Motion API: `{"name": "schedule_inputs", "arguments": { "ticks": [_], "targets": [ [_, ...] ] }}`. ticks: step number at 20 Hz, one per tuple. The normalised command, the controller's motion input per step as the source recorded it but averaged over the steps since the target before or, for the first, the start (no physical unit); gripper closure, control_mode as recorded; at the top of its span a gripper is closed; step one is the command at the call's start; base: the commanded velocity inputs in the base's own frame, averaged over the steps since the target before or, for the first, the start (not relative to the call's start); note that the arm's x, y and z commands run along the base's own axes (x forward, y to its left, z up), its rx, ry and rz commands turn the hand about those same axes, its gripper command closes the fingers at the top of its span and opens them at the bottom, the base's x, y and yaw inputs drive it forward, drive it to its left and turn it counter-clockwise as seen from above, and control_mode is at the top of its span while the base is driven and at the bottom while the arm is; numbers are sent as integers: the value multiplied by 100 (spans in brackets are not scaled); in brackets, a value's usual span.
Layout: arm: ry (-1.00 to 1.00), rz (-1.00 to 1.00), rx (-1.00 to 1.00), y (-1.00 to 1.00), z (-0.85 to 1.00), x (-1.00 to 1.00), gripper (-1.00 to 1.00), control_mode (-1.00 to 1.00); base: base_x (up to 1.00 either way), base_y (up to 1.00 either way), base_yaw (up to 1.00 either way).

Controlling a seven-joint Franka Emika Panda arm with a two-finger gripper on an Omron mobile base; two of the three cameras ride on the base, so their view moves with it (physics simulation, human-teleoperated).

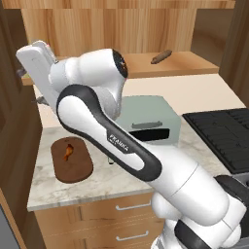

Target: Open the cabinet, retrieve the rolling pin, and place it next to the meat on the cutting board to prepare for tenderizing.

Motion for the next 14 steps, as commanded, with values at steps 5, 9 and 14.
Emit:
{"name": "schedule_inputs", "arguments": {
  "ticks": [5,9,14],
  "targets": [
    [-1,-19,-5,-83,0,-4,-100,-100,0,0,0],
    [-2,-17,-12,-70,2,-16,-100,-100,0,0,0],
    [0,-13,-22,-64,7,-26,-100,-100,0,0,0]
  ]
}}
